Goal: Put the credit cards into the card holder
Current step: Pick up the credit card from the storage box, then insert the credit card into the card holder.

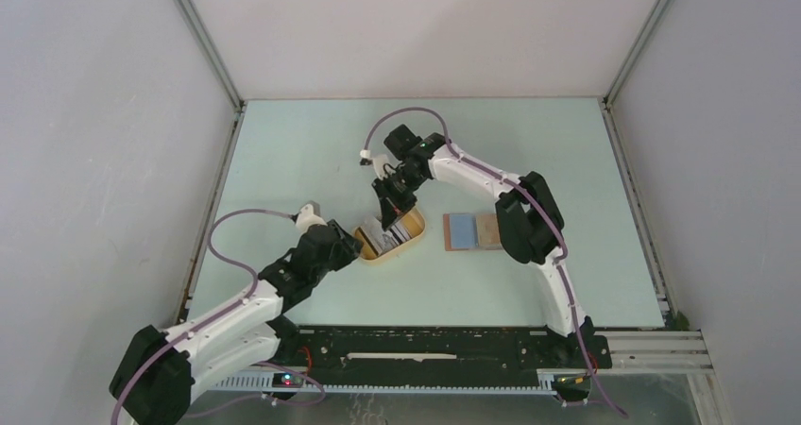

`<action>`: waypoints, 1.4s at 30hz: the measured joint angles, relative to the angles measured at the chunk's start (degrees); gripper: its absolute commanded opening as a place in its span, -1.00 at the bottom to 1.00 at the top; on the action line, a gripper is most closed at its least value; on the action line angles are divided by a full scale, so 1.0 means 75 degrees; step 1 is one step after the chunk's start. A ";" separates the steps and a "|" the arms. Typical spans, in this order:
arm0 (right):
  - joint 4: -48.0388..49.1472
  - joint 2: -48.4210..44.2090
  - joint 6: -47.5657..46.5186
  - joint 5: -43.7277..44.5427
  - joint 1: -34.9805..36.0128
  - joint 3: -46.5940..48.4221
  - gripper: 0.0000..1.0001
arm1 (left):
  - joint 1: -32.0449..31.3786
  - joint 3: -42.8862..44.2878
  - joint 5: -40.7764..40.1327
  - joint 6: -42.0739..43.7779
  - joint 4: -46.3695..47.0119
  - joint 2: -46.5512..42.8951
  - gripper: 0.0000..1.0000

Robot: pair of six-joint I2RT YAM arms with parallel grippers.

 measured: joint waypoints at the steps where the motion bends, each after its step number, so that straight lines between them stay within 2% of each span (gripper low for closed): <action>1: -0.0017 -0.0096 -0.0058 0.0064 -0.0012 0.0000 -1.00 | 0.0000 0.0000 0.0000 0.0000 -0.0020 -0.0122 -0.02; 14: -0.0032 -0.0787 -0.0781 0.0184 -0.0347 -0.0542 -1.00 | 0.0000 -0.0050 0.0073 0.0015 0.0157 -0.2081 0.47; 17: -0.0038 -0.1049 -0.0979 -0.0204 -0.0600 -0.1014 -1.00 | 0.0000 -0.0396 0.0356 0.0064 0.1014 -0.2363 0.62; 21: -0.0070 -0.1798 -0.1443 -0.0892 -0.1180 -0.1888 -1.00 | 0.0000 -0.0962 0.0851 0.0102 0.2532 -0.2361 0.94; 23: -0.0067 -0.2340 -0.1682 -0.1250 -0.1582 -0.2460 -1.00 | 0.0000 -0.1061 0.1131 0.0195 0.3171 -0.2194 0.99; 29: -0.0085 -0.3742 -0.2343 -0.2273 -0.2932 -0.3733 -1.00 | 0.0000 -0.0833 0.2151 0.0443 0.4645 -0.0962 0.99; 33: -0.0163 -0.4124 -0.2713 -0.3203 -0.4095 -0.4261 -1.00 | 0.0000 -0.0020 0.3156 0.0458 0.5727 0.0848 0.86; 37: -0.0236 -0.4124 -0.2973 -0.3791 -0.4870 -0.4683 -1.00 | -0.0017 0.0866 0.4062 0.0254 0.7015 0.2707 0.76; 42: -0.0420 -0.4033 -0.3238 -0.4418 -0.5348 -0.5024 -1.00 | -0.0230 0.1970 0.4779 -0.0102 0.8364 0.4744 0.63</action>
